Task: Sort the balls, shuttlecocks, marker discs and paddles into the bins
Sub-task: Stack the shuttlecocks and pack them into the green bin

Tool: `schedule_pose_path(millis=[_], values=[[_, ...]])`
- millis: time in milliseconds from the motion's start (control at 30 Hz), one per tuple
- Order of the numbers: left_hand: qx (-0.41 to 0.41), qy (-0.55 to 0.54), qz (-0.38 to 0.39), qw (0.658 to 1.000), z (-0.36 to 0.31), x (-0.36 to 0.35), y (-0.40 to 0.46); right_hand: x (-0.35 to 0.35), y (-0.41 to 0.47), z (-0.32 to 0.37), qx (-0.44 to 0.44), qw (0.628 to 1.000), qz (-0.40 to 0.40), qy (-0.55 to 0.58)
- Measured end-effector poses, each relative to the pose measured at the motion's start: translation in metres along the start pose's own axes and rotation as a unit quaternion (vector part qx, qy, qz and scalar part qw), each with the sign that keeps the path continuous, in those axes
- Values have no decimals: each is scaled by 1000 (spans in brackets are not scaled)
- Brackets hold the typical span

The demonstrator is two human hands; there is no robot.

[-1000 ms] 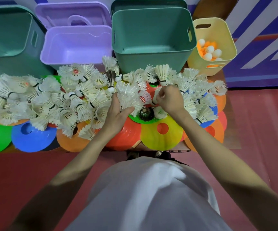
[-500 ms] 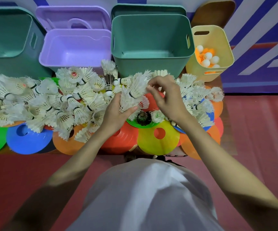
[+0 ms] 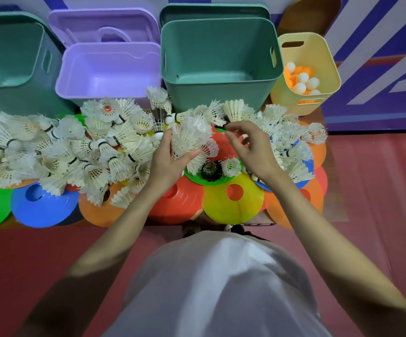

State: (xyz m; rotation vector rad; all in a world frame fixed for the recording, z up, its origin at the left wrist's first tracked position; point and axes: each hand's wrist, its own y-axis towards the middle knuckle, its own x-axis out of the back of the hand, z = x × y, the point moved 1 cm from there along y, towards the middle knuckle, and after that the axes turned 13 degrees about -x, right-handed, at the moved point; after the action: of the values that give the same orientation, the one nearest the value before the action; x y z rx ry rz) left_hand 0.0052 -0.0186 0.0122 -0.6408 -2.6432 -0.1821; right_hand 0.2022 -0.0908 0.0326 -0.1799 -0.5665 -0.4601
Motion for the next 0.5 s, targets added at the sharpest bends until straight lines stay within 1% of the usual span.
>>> schedule_pose_path(millis=[67,100,167,333,433,500], values=[[6,-4,5,1000,3,1,0,-1,-1,-20,-54,997,-16,-62],[6,-4,10,1000,6,1,0,-2,0,-30,-75,992,-8,-105],[6,-3,22,1000,7,1,-1,-6,0,-45,-87,979,35,-183],[-9,16,33,999,5,2,-7,-27,11,-68,-36,947,127,-292],[-10,23,31,999,6,1,-9,-31,14,-62,-24,927,136,-349],[-17,26,34,999,4,1,-10,-32,15,-58,-13,922,131,-365]])
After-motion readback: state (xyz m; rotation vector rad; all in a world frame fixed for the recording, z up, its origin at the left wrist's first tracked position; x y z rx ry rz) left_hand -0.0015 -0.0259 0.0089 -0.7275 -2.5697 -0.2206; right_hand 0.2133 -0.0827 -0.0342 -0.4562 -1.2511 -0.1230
